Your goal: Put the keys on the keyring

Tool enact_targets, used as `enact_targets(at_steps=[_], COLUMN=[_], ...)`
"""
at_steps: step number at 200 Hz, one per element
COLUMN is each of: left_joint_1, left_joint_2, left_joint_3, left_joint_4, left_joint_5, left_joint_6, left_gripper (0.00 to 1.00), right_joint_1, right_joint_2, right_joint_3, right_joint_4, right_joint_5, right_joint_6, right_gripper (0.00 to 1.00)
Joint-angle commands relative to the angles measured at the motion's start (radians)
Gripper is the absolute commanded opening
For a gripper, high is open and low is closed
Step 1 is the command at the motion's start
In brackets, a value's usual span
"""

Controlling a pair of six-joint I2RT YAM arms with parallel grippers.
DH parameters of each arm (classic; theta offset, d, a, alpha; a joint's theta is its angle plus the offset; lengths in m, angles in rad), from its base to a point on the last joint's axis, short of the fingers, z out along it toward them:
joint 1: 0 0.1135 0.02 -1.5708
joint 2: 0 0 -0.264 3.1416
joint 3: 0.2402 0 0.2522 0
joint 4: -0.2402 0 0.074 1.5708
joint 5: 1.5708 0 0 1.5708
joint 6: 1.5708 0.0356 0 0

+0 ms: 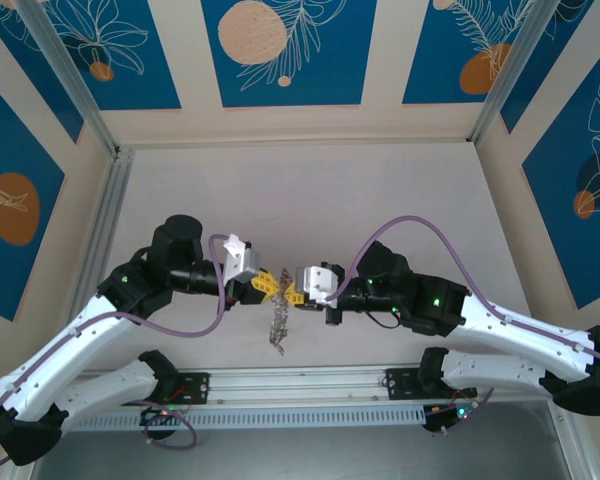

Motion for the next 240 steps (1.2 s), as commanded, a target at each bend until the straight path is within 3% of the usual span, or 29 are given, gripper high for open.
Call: enact_targets(at_steps=[1,191,240], left_joint_1=[-0.009,-0.011,-0.01], left_joint_2=[-0.006,-0.003,-0.016], left_joint_3=[0.037,0.036,0.023], left_joint_4=[0.026,0.029,0.074], left_joint_5=[-0.015,-0.024,-0.001], left_joint_6=[0.019,0.01,-0.02], left_gripper=[0.0,0.0,0.0], right_joint_1=[0.03,0.115,0.166], right_joint_2=[0.004,0.038,0.061], right_joint_3=[0.045,0.083,0.065], right_joint_4=[0.04,0.014,0.042], right_joint_5=[0.038,0.223,0.374], right_joint_6=[-0.039,-0.095,-0.154], right_gripper=[0.0,0.0,0.0])
